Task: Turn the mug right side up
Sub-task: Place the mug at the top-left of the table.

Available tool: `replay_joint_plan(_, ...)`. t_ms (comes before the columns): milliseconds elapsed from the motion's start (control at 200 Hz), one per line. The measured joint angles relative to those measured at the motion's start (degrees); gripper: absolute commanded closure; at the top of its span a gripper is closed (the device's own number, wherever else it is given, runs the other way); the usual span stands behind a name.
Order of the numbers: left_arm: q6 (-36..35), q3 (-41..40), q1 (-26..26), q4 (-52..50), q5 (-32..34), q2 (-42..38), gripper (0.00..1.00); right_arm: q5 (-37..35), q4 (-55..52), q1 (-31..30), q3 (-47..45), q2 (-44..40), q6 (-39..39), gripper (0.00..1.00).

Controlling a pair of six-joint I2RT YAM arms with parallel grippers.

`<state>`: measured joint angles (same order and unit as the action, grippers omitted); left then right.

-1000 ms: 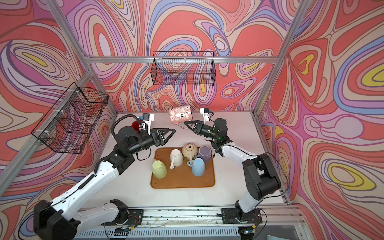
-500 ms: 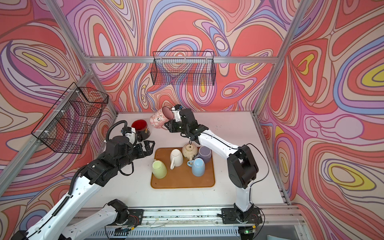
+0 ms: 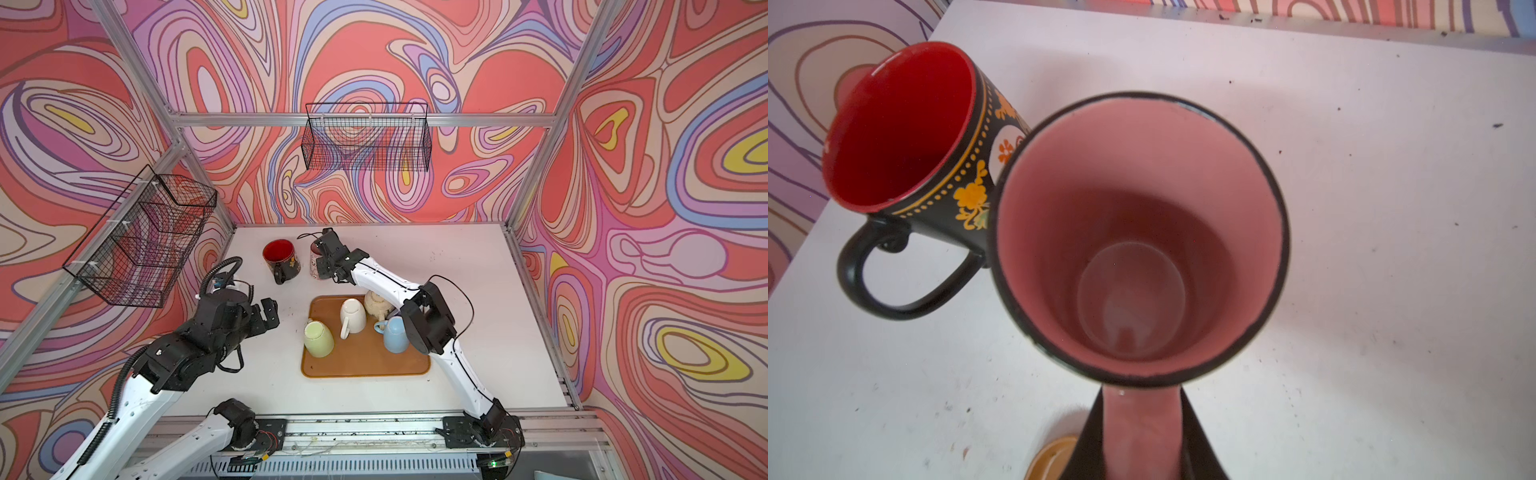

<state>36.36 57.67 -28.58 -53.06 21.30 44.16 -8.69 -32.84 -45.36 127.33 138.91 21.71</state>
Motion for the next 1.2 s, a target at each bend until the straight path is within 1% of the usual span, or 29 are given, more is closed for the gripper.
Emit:
replay_joint_plan(130, -1.3, -0.2, 0.0, -1.5, 0.0, -0.8, 0.00, -3.2, -1.7, -1.9, 5.1, 3.9, 0.0, 1.00)
replay_joint_plan(351, -2.4, -1.0, 0.0, -2.1, -0.1, -3.6, 0.00, -6.6, -1.1, -2.8, 6.4, 5.4, -0.1, 1.00)
replay_joint_plan(631, -2.8, -2.1, 0.0, -2.5, 0.0, -5.3, 0.00, -11.2, 1.5, -3.2, 10.3, 9.5, -2.0, 1.00)
replay_joint_plan(811, -2.8, -2.3, 0.0, -2.5, 0.0, -5.9, 0.00, -12.6, 3.2, -3.8, 13.7, 12.4, -3.4, 1.00)
replay_joint_plan(1197, -3.2, -2.7, 0.0, -2.5, 0.4, -5.9, 0.00, -12.4, 4.4, -3.9, 15.5, 14.0, -4.3, 1.00)
